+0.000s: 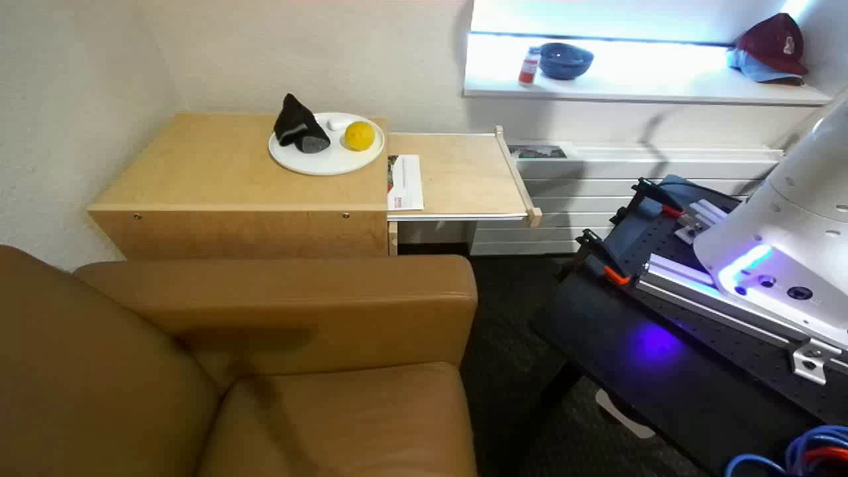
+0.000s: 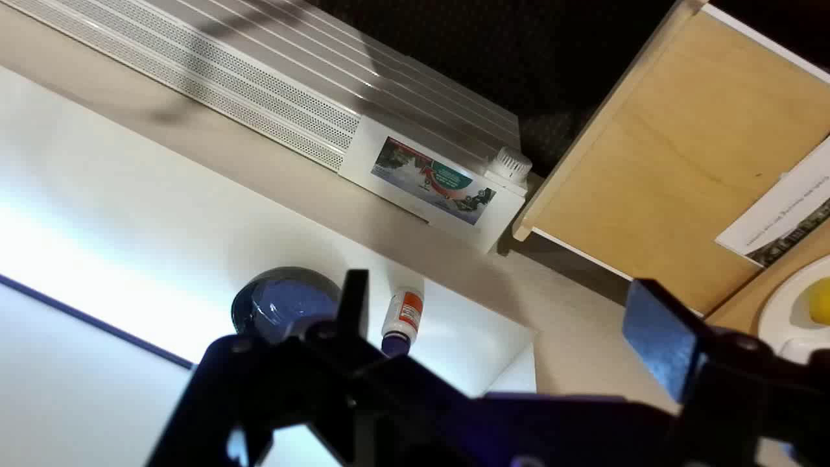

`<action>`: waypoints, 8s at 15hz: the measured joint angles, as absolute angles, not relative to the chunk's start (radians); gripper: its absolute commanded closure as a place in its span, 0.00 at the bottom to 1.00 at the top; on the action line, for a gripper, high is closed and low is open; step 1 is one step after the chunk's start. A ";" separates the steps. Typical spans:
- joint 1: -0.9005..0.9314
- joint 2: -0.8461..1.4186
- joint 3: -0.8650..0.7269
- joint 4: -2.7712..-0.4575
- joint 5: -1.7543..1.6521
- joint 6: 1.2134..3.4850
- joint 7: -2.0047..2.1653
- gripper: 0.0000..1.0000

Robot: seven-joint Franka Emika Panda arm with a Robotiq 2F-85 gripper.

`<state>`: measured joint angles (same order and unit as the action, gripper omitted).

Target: Pick up the bowl and put it on the top of the dresser

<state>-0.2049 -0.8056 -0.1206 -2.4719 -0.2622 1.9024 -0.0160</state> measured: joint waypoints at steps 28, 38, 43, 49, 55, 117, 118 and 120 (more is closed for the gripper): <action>-0.396 -0.402 -0.168 -2.516 -0.605 2.066 0.368 0.00; -0.386 -0.038 -0.267 -2.142 -0.356 1.965 0.505 0.00; -0.380 0.124 -0.289 -1.978 -0.280 1.913 0.549 0.00; -0.350 0.224 -0.299 -1.905 -0.127 1.932 0.726 0.00; -0.398 0.511 -0.336 -1.614 0.180 1.933 0.834 0.00; -0.708 0.799 -0.224 -1.345 0.554 2.150 0.842 0.98; -0.711 0.764 -0.222 -1.384 0.555 2.146 0.781 0.98; -0.710 0.679 -0.219 -1.478 0.552 2.111 0.672 0.98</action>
